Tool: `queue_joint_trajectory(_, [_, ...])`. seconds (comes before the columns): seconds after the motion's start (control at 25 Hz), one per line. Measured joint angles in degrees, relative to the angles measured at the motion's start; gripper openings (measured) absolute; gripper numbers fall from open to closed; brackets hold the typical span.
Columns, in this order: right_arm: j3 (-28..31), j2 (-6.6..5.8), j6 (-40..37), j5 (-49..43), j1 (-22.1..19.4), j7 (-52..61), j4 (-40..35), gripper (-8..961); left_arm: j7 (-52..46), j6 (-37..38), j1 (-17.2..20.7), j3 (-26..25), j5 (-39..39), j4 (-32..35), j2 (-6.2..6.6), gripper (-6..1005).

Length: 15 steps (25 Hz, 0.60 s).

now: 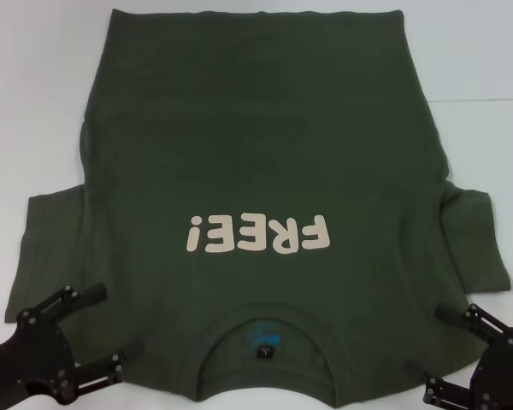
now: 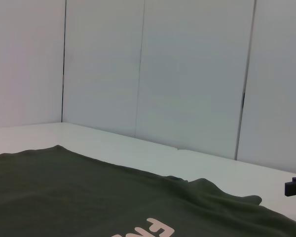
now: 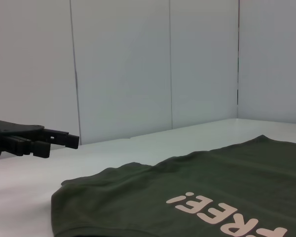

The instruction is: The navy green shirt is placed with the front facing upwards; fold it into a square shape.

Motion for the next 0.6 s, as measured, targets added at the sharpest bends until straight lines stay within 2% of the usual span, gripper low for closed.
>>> queue_joint_trajectory(0.6, [0.0, 0.0, 0.0, 0.0, 0.3, 0.0, 0.1, 915, -2.4, -0.1, -0.2, -0.2, -0.4, -0.1, 0.01, 905])
